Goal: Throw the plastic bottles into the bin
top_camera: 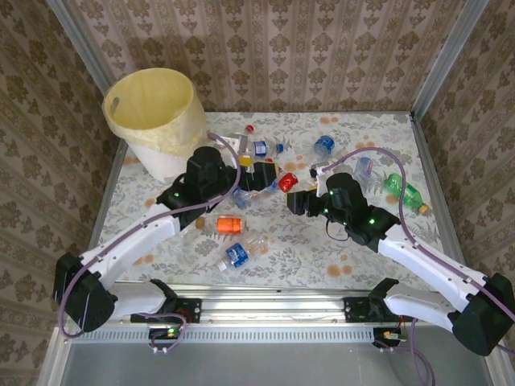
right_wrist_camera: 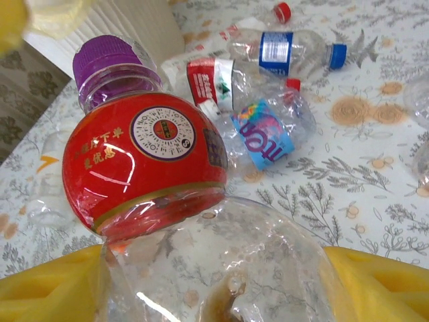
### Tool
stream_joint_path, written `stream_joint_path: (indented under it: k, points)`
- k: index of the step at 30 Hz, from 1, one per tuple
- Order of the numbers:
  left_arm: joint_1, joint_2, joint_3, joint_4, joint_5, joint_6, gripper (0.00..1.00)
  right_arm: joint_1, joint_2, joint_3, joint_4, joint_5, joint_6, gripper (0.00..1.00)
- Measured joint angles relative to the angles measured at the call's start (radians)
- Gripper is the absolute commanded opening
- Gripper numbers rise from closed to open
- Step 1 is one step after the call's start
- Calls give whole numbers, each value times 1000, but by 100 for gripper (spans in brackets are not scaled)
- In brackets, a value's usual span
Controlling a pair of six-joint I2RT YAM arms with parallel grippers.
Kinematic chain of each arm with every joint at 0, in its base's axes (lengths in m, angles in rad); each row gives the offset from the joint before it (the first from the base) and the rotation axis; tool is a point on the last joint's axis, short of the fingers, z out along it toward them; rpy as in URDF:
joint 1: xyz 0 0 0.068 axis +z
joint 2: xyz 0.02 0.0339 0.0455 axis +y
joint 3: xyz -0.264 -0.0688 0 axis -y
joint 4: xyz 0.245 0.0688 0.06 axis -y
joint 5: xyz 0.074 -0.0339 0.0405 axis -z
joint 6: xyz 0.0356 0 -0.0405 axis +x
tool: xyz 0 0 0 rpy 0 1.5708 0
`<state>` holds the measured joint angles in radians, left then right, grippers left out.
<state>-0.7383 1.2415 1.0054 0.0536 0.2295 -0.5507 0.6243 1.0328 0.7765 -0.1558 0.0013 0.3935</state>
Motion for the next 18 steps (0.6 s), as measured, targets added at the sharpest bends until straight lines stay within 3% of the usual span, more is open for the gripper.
stream_joint_path:
  k: [18]
  points:
    - [-29, 133, -10, 127, 39, -146, 82, 0, -13, -1, 0, 7, 0, 63]
